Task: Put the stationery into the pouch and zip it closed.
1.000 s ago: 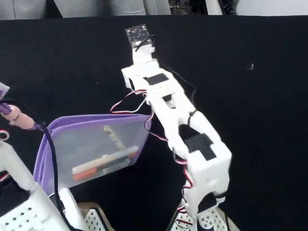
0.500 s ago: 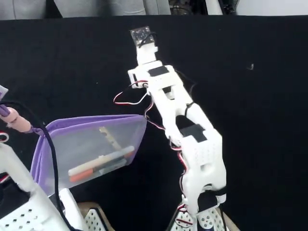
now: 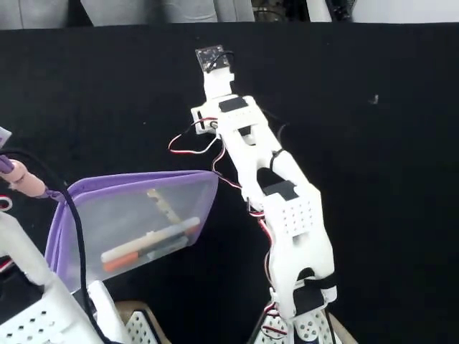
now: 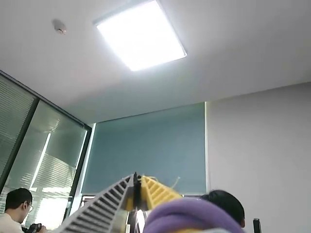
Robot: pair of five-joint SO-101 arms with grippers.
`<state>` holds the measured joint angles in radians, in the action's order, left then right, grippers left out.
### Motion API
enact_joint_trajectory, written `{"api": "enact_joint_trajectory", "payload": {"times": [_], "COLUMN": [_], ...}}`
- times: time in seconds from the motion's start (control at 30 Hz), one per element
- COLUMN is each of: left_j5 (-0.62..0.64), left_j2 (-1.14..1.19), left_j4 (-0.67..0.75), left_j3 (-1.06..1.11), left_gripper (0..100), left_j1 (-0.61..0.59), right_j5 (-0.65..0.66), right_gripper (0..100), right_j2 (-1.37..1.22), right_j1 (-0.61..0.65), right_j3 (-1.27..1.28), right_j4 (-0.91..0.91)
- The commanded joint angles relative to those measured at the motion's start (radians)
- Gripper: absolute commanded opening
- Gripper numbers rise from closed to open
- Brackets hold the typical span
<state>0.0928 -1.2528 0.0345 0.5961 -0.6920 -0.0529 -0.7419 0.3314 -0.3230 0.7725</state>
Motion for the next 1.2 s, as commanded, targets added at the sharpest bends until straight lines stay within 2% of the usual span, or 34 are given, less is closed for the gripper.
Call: {"api": "enact_joint_trajectory", "payload": {"times": [0.0, 0.1, 0.47, 0.63, 0.77, 0.9, 1.17], "left_j5": [0.000, 0.000, 0.000, 0.003, 0.003, 0.000, 0.005], "left_j2": [-0.002, -0.002, -0.002, -0.002, -0.003, -0.003, -0.003], "left_j4": [0.000, 0.000, -0.002, -0.002, -0.040, -0.061, -0.060], "left_j3": [-0.047, -0.045, -0.045, -0.044, -0.044, -0.041, -0.050], "left_gripper": [3, 3, 3, 3, 3, 3, 3], "left_j1": [-0.010, -0.010, -0.010, -0.010, -0.010, -0.010, -0.010], "right_j5": [-0.006, -0.006, -0.011, -0.012, -0.012, -0.008, -0.006], "right_gripper": [20.6, 15.1, 14.4, 1.6, 6.4, 10.5, 10.6], "right_j2": [0.004, -0.007, -0.007, -0.018, -0.062, -0.124, -0.334], "right_j1": [-0.014, -0.026, -0.029, -0.044, -0.044, -0.040, -0.038], "right_j3": [-0.067, -0.067, -0.067, -0.062, -0.104, -0.226, -0.615], "right_j4": [-0.020, -0.054, -0.038, -0.041, -0.031, 0.092, 0.390]}}
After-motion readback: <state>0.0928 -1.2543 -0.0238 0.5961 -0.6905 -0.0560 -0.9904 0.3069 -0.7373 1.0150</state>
